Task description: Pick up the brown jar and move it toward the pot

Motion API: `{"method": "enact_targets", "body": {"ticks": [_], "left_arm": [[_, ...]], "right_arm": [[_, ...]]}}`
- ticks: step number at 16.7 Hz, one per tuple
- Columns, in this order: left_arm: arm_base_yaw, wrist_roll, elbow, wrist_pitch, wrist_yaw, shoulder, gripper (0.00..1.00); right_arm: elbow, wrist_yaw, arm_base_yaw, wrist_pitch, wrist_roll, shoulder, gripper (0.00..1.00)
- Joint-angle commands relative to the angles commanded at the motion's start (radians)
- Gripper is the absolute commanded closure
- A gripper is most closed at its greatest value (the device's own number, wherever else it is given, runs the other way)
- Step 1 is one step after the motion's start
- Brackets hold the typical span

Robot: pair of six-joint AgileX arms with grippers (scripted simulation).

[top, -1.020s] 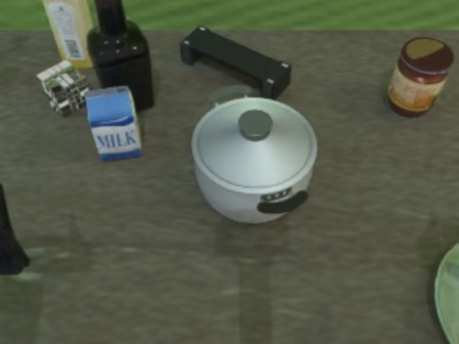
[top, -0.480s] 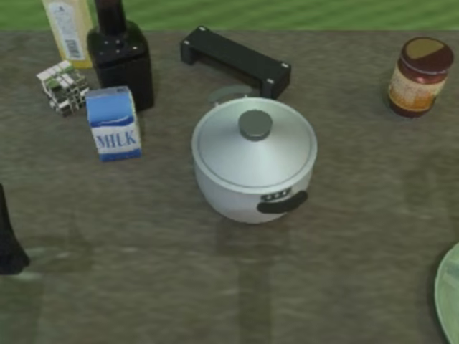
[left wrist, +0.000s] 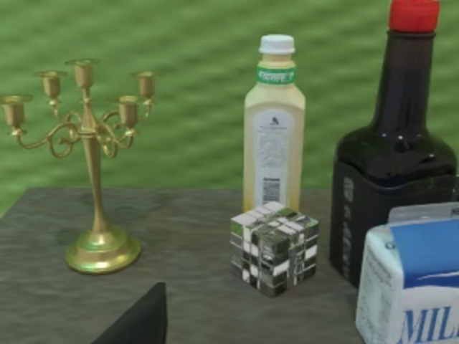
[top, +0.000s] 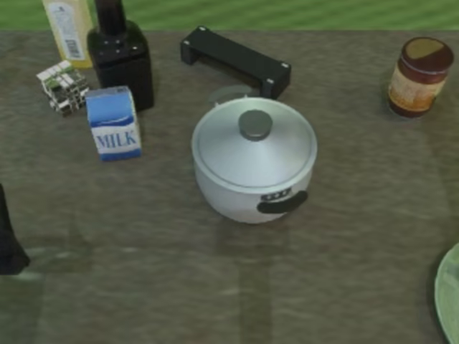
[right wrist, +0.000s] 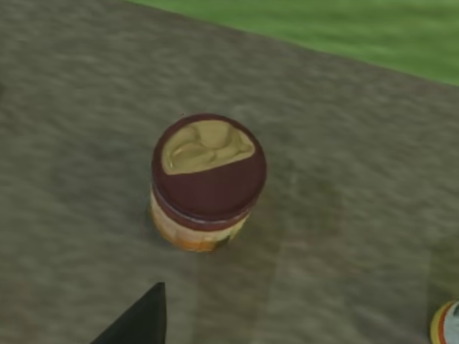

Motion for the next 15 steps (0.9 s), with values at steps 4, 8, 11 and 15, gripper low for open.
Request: {"method": "enact_targets", "body": {"ticks": [4,8,11,15], "left_arm": [[0.000,0.000,0.000,0.000,0.000,0.000,0.00],[0.000,0.000,0.000,0.000,0.000,0.000,0.00],[0.000,0.000,0.000,0.000,0.000,0.000,0.00],[0.000,0.000,0.000,0.000,0.000,0.000,0.00]], "right_arm": [[0.385,-0.023,0.012,-0.161,-0.074,0.379,0.00],[0.681,-0.047,0.028,-0.303,-0.137,0.707,0.00],[0.827,-0.061,0.040,-0.385,-0.172,0.887,0.00],[0.906,-0.070,0.047,-0.437,-0.192,0.992,0.00]]}}
